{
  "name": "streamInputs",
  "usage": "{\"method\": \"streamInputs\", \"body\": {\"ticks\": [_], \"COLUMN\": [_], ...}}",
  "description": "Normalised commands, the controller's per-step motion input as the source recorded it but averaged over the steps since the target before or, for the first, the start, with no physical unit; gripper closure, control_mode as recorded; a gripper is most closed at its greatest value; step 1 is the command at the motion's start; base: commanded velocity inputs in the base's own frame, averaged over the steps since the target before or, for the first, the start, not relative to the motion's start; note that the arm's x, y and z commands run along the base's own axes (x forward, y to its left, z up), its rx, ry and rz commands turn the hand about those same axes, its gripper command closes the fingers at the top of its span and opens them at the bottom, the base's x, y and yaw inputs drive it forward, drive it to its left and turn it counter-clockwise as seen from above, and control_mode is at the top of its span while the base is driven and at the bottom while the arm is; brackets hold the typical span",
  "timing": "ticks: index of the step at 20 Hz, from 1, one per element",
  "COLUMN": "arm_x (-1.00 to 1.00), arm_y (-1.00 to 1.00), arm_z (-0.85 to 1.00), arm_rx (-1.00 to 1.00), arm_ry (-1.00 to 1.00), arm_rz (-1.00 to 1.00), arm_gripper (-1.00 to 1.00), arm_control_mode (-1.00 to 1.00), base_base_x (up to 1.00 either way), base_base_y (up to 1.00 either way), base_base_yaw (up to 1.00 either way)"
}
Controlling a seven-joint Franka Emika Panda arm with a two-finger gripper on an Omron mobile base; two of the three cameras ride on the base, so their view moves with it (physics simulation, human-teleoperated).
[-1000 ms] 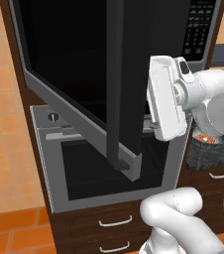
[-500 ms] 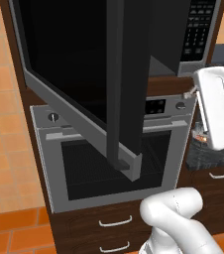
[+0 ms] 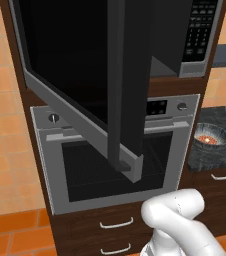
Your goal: Open the microwave, place the bowl with waffle inside the microwave, then close the microwave door and turn it on.
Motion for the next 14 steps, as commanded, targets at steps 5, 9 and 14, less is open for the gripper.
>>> {"method": "streamInputs", "body": {"ticks": [5, 9, 14], "arm_x": [0.28, 0.36, 0.48], "arm_y": [-1.0, -1.0, -0.86], "arm_z": [-0.46, -0.54, -0.56], "arm_rx": [-0.16, -0.18, -0.22], "arm_ry": [0.0, 0.0, 0.0], "arm_rz": [-0.27, -0.26, -0.23], "arm_gripper": [-1.0, -1.0, -1.0], "arm_control_mode": [-1.0, -1.0, -1.0], "base_base_x": [0.0, 0.0, 0.0], "base_base_y": [0.0, 0.0, 0.0], "base_base_yaw": [0.0, 0.0, 0.0]}}
